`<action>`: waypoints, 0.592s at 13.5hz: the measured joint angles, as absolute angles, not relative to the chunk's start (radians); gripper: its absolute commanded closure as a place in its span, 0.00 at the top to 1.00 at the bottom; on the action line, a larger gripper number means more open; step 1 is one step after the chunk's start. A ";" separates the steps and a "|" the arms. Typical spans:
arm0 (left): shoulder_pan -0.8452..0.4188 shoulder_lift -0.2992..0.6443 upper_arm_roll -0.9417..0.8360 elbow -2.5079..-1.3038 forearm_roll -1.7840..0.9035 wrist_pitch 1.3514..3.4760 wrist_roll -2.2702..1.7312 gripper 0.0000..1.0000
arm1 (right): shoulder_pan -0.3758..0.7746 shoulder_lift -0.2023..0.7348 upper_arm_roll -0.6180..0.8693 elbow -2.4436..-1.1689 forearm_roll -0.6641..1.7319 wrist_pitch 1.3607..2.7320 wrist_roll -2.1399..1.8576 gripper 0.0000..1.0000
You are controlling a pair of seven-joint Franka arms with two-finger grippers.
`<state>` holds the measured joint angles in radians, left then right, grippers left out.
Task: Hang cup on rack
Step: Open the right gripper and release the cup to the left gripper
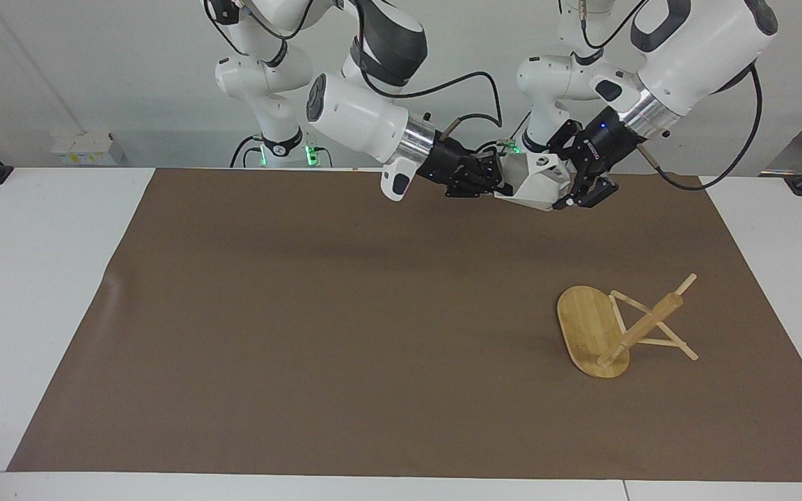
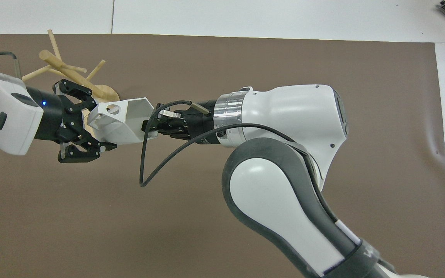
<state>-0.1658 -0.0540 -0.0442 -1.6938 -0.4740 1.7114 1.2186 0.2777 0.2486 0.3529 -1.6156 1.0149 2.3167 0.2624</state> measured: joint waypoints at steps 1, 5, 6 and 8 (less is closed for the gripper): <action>-0.166 -0.054 -0.044 -1.694 -0.474 1.711 1.220 0.24 | 0.278 0.249 0.353 -1.616 1.015 2.317 0.262 0.00; -0.166 -0.054 -0.044 -1.694 -0.474 1.711 1.221 0.03 | 0.278 0.248 0.353 -1.616 1.015 2.317 0.262 0.00; -0.166 -0.054 -0.044 -1.694 -0.474 1.711 1.221 0.02 | 0.278 0.248 0.353 -1.616 1.015 2.317 0.261 0.00; -0.166 -0.056 -0.044 -1.694 -0.474 1.711 1.221 0.02 | 0.278 0.247 0.353 -1.615 1.015 2.317 0.261 0.01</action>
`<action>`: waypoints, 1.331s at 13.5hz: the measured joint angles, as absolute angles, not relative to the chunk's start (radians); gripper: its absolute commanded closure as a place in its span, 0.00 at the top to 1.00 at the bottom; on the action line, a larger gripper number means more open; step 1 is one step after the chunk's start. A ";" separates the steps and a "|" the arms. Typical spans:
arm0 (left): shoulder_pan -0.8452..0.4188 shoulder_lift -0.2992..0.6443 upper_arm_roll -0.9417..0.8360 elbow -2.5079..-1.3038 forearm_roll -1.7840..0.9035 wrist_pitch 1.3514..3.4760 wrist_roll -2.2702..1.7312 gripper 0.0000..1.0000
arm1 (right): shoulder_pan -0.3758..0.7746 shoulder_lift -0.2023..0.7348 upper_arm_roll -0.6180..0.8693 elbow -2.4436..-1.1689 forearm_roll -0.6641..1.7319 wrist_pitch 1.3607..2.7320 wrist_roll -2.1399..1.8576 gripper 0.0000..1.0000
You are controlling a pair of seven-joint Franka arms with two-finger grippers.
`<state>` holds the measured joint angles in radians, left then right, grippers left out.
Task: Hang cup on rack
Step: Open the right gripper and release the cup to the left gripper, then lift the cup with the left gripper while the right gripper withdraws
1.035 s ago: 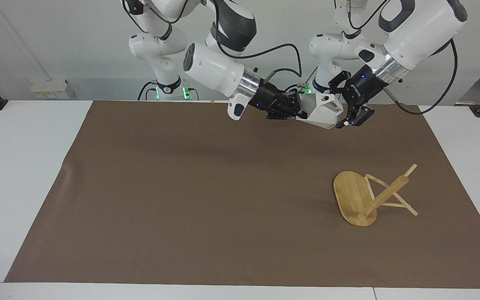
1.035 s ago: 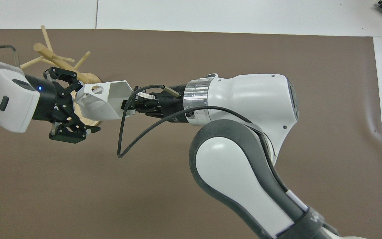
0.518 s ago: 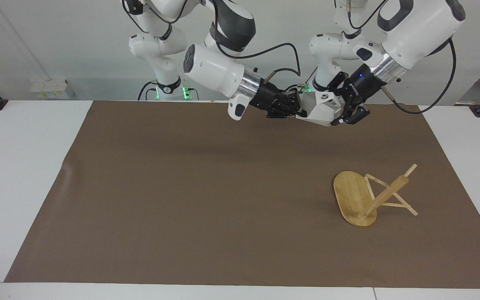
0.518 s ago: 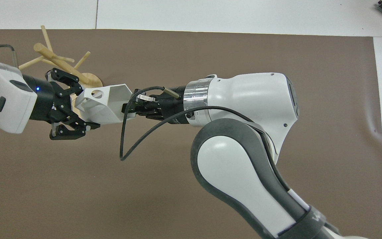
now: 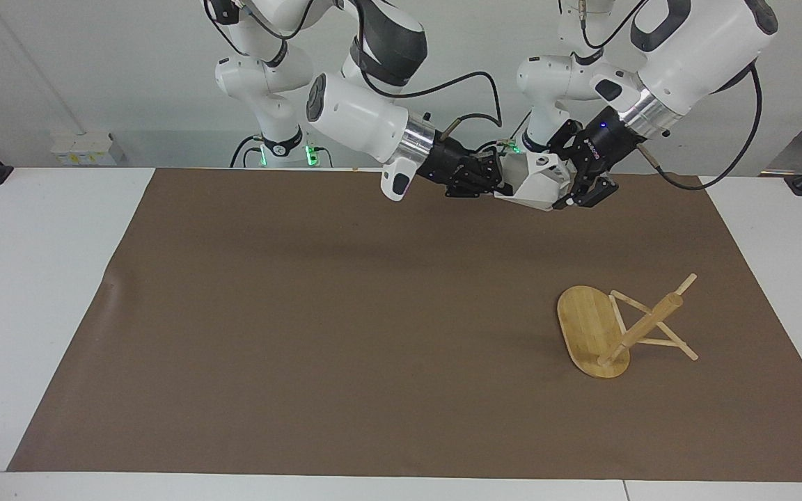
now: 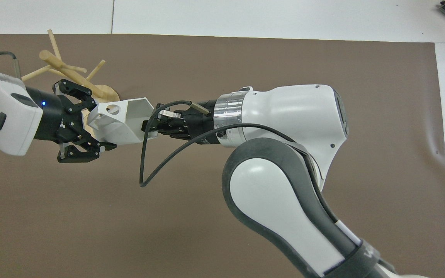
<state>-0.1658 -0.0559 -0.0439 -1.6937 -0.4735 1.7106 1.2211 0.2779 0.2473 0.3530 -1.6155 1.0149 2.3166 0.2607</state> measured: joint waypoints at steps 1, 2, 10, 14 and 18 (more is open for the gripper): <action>-0.166 -0.057 -0.043 -1.694 -0.474 1.709 1.221 0.01 | 0.278 0.246 0.353 -1.615 1.015 2.317 0.261 0.07; -0.166 -0.059 -0.043 -1.694 -0.474 1.707 1.221 0.00 | 0.279 0.246 0.353 -1.615 1.015 2.317 0.261 0.10; -0.166 -0.068 -0.047 -1.695 -0.474 1.658 1.189 0.00 | 0.278 0.246 0.352 -1.609 1.015 2.358 0.246 1.00; -0.164 -0.069 -0.038 -1.695 -0.474 1.638 1.154 0.00 | 0.278 0.246 0.348 -1.604 1.014 2.362 0.206 1.00; -0.162 -0.071 -0.028 -1.702 -0.474 1.616 1.130 0.00 | 0.257 0.238 0.337 -1.592 0.933 2.366 0.177 1.00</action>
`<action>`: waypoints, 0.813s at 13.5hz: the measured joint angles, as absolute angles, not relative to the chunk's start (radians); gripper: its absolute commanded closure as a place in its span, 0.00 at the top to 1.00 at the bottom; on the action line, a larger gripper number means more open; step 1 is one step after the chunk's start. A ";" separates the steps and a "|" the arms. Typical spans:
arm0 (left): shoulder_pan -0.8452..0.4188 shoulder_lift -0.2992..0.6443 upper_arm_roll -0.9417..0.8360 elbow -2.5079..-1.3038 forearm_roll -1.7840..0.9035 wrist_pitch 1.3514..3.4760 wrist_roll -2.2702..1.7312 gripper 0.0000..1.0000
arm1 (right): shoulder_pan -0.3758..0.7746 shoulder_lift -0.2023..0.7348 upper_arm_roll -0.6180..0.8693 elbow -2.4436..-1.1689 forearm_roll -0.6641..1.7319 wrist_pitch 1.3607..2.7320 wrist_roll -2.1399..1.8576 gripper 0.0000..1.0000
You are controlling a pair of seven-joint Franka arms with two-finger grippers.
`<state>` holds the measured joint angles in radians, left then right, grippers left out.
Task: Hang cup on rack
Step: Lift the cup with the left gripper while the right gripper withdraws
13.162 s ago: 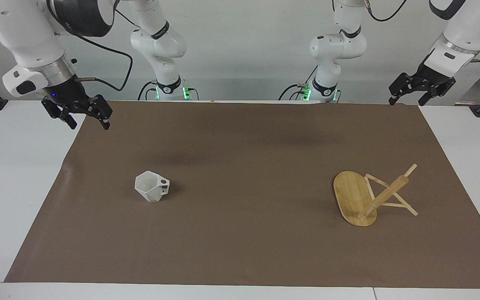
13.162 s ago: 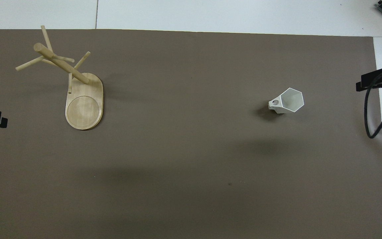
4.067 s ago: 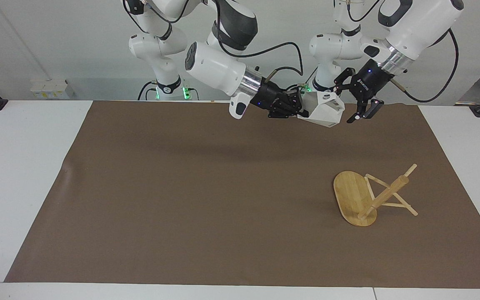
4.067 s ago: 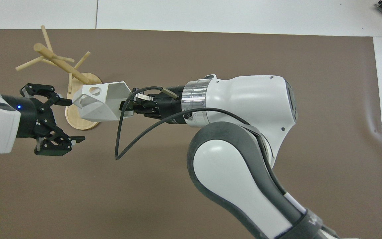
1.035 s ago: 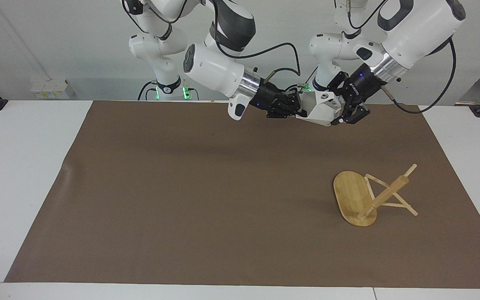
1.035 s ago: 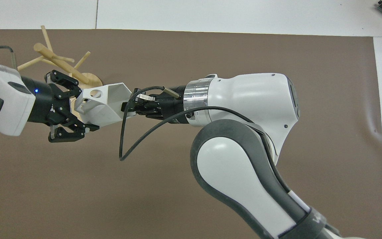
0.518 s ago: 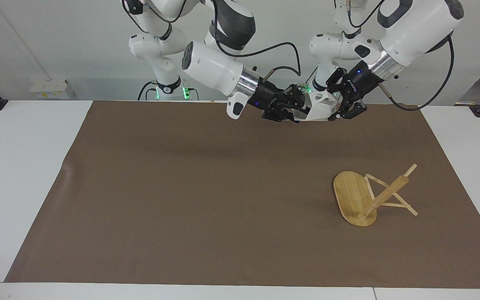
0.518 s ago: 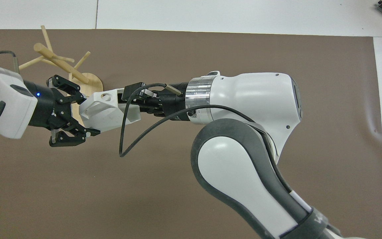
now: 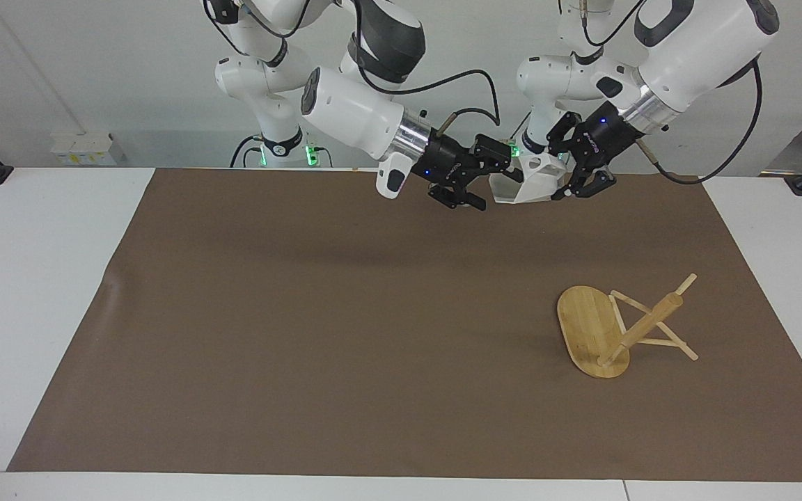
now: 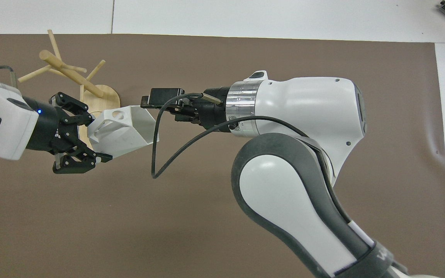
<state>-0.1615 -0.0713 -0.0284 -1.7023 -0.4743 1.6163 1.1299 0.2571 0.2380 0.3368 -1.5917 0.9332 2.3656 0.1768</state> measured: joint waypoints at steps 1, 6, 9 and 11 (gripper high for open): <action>-0.159 -0.073 -0.025 -1.704 -0.474 1.616 1.114 0.00 | 0.248 0.231 0.335 -1.590 0.888 2.366 0.175 1.00; -0.136 -0.080 -0.023 -1.716 -0.465 1.637 1.034 0.00 | 0.200 0.187 0.335 -1.617 0.632 2.334 0.174 1.00; -0.138 -0.084 -0.029 -1.748 -0.419 1.702 0.981 0.00 | 0.127 0.155 0.333 -1.675 0.556 2.283 0.170 1.00; -0.143 -0.101 -0.042 -1.801 -0.369 1.777 0.925 0.00 | 0.053 0.140 0.332 -1.689 0.444 2.211 0.099 1.00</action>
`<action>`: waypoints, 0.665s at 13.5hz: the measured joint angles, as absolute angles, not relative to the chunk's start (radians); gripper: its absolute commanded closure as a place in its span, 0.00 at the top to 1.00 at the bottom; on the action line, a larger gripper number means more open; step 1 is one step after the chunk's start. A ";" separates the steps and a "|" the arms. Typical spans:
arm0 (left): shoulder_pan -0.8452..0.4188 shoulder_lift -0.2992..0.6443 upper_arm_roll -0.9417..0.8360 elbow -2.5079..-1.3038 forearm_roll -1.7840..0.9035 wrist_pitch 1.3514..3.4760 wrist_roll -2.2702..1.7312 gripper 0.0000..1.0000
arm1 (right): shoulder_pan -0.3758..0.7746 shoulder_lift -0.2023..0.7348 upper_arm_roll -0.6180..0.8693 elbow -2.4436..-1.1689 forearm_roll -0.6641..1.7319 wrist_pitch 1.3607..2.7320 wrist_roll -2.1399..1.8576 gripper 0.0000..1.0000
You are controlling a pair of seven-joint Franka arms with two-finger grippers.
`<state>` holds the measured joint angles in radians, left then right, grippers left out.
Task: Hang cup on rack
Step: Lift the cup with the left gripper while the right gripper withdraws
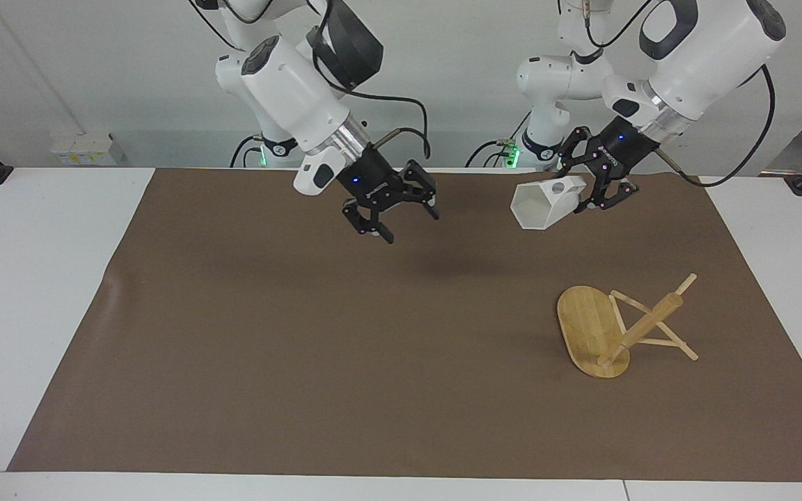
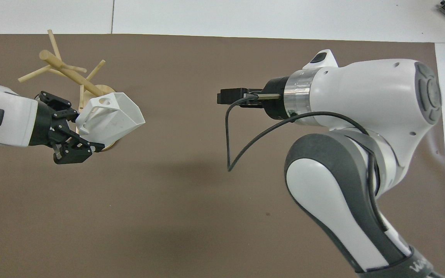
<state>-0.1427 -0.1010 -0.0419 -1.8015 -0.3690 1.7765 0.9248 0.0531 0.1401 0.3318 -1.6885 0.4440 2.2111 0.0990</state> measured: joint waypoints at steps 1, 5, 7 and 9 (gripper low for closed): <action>-0.152 -0.110 -0.046 -1.829 -0.351 1.813 0.875 0.00 | 0.015 0.136 0.331 -1.691 0.365 2.194 0.035 1.00; -0.163 -0.135 -0.053 -1.897 -0.290 1.875 0.611 0.00 | -0.153 0.133 0.329 -1.705 0.207 2.189 -0.257 1.00; -0.163 -0.134 -0.052 -1.926 -0.271 1.933 0.577 0.00 | -0.246 0.133 0.327 -1.713 0.191 2.184 -0.348 1.00; -0.164 -0.122 -0.052 -1.952 -0.239 2.006 0.528 0.00 | -0.307 0.133 0.327 -1.730 0.081 2.177 -0.362 1.00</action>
